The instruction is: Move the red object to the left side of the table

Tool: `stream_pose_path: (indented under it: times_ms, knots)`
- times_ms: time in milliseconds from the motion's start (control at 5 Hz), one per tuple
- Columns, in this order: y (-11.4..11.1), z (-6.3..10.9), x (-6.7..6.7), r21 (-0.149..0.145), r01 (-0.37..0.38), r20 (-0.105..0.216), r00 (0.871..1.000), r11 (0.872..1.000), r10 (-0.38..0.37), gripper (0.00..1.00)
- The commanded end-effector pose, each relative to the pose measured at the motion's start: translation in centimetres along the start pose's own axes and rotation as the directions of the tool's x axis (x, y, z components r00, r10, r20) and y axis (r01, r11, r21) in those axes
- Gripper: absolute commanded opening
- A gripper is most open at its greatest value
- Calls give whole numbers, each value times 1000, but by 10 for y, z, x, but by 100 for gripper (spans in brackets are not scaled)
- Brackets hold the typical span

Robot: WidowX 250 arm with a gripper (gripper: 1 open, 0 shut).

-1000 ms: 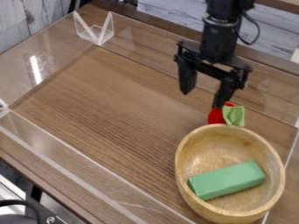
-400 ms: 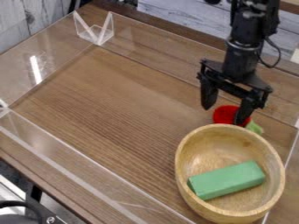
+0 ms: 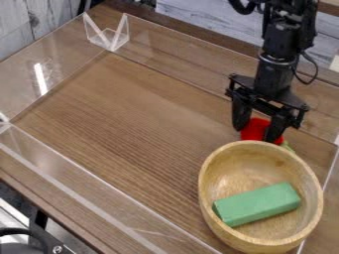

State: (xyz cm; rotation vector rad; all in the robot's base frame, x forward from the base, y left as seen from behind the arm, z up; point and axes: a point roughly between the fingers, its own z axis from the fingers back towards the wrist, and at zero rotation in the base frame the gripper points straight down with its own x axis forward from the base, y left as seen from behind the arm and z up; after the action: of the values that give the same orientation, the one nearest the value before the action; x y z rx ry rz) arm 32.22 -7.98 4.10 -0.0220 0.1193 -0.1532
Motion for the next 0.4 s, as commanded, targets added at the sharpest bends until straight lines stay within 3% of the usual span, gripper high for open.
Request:
stream_pose_path:
  times_ms: [0, 200]
  knots:
    - [3, 14, 6, 7, 2, 50, 999, 1000, -3, 0]
    - [6, 17, 4, 18, -4, 51, 999, 1000, 3, 100]
